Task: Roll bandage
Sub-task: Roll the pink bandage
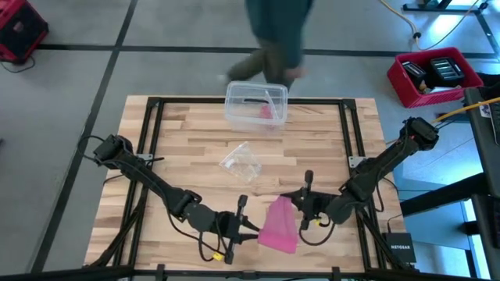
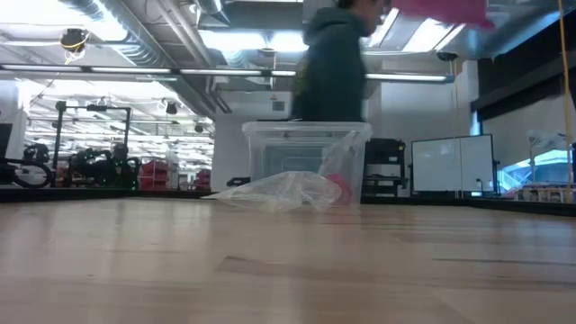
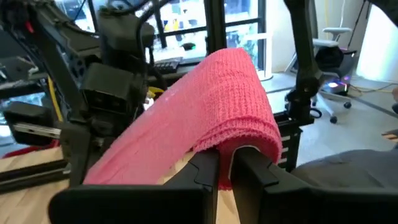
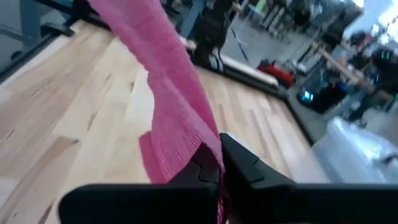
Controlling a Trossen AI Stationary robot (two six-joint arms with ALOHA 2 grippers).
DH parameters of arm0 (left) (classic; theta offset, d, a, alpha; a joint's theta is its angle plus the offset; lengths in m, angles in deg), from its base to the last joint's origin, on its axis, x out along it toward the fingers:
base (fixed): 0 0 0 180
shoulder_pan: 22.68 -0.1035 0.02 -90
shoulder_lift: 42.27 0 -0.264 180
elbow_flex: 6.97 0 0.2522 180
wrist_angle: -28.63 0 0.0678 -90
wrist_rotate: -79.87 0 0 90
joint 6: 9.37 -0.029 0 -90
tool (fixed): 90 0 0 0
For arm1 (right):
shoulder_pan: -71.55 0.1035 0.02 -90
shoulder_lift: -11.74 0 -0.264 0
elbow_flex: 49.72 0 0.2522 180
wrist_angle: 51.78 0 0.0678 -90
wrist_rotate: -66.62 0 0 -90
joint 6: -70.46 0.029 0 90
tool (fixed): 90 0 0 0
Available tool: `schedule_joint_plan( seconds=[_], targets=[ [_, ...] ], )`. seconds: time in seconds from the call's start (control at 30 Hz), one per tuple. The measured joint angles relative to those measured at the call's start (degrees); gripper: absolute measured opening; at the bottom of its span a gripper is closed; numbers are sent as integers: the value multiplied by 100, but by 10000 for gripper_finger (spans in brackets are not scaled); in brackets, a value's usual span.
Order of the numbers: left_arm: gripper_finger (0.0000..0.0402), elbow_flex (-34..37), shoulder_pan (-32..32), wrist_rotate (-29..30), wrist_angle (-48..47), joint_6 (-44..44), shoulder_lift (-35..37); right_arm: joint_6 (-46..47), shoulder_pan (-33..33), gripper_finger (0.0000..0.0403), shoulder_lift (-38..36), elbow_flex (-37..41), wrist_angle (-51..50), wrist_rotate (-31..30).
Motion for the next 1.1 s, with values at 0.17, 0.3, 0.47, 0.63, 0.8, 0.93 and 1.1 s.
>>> schedule_joint_plan(
  seconds=[0.17,0.3,0.47,0.63,0.8,0.93,1.1],
  targets=[
    [21,3,22,99,125,-100,99,603,2,3,0,0,-469,-22],
    [21,5,76,119,218,-123,209,980,4,2,0,0,-781,-28],
    [21,5,61,-865,134,343,346,1155,7,2,0,-2,-858,-94],
    [21,5,50,-514,154,-22,346,1160,4,2,0,1,-651,-58],
    [21,5,-66,921,184,-573,346,1205,-2,2,2,9,55,437],
    [21,3,-201,1217,182,-649,348,1705,-4,3,2,9,270,658],
    [21,3,-240,1227,138,-644,348,2435,-4,50,2,9,226,750]
  ],
)
